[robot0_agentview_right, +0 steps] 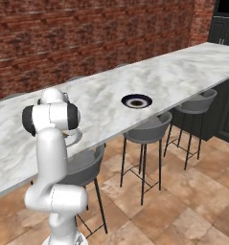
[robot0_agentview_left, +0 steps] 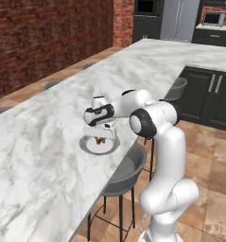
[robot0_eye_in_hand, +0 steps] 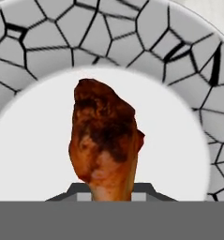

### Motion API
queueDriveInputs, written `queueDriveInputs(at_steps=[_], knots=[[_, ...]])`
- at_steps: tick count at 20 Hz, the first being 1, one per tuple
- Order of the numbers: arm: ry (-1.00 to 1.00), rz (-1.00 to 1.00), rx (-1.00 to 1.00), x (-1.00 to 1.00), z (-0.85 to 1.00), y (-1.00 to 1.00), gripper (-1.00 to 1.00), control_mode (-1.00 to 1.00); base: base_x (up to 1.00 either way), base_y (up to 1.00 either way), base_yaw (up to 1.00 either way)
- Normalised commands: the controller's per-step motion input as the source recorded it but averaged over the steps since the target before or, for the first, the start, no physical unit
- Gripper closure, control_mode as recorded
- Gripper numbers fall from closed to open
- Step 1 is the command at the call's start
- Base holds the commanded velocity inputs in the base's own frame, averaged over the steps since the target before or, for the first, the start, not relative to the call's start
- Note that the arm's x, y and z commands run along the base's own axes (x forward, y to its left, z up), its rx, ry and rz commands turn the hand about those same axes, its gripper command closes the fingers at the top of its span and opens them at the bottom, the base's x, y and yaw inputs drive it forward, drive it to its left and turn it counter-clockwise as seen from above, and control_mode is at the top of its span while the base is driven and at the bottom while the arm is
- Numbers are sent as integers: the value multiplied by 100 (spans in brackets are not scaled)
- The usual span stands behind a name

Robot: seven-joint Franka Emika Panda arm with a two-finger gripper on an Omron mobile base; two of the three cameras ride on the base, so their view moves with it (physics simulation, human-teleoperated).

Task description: Take the chicken drumsticks from the pan and place one on each plate on the dining counter.

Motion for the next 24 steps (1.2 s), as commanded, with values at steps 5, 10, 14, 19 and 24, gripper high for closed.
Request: queueDriveInputs(at_steps=[5,10,14,19,24], knots=[[-1,-2,0,-11,3,0,-100,-100,0,0,0],[-1,0,0,-20,22,0,-100,-100,0,0,0],[0,1,0,-9,33,0,-100,-100,0,0,0],[-4,19,2,-46,58,-9,-100,-100,0,0,0],[-16,40,0,-95,30,-18,-100,-100,0,0,0]])
